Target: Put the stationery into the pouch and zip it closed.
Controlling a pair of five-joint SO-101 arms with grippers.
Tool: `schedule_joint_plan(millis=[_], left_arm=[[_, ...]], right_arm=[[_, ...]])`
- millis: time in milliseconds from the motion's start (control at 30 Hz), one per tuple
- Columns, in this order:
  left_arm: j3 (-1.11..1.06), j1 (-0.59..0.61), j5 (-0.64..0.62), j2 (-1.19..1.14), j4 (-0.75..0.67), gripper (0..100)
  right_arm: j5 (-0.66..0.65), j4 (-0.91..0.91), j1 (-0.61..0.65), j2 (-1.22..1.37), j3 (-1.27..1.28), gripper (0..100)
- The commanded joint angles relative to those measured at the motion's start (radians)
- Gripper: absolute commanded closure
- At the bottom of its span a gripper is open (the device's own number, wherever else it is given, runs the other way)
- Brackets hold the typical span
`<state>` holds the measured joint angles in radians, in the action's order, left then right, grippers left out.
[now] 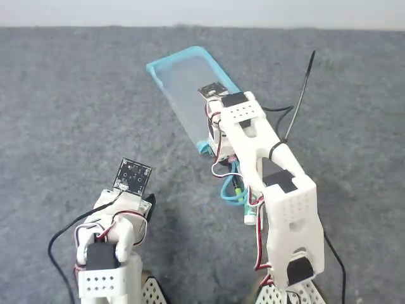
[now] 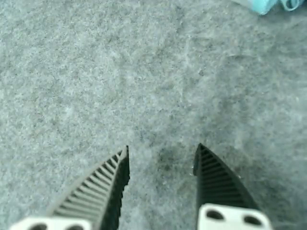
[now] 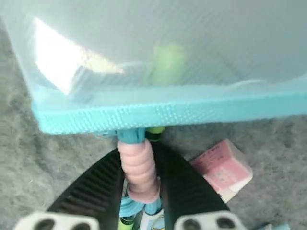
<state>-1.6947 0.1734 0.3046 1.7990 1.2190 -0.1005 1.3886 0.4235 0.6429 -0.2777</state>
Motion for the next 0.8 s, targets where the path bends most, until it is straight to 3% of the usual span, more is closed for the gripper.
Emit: schedule_joint_plan(millis=[0,300,533,767], left_arm=[[0.008,0.006,0.008,0.011,-0.087,79],[0.008,0.000,0.008,0.008,-0.138,79],[0.008,0.006,0.008,0.006,-0.103,79],[0.008,0.006,0.008,0.006,-0.092,79]], right_arm=[[-0.003,0.041,0.005,-0.088,-0.048,99.2],[-0.003,0.068,0.005,-0.188,-0.018,99.1],[-0.014,0.059,0.058,-0.140,-0.012,79.5],[-0.011,0.044,0.074,-0.131,-0.017,78.9]])
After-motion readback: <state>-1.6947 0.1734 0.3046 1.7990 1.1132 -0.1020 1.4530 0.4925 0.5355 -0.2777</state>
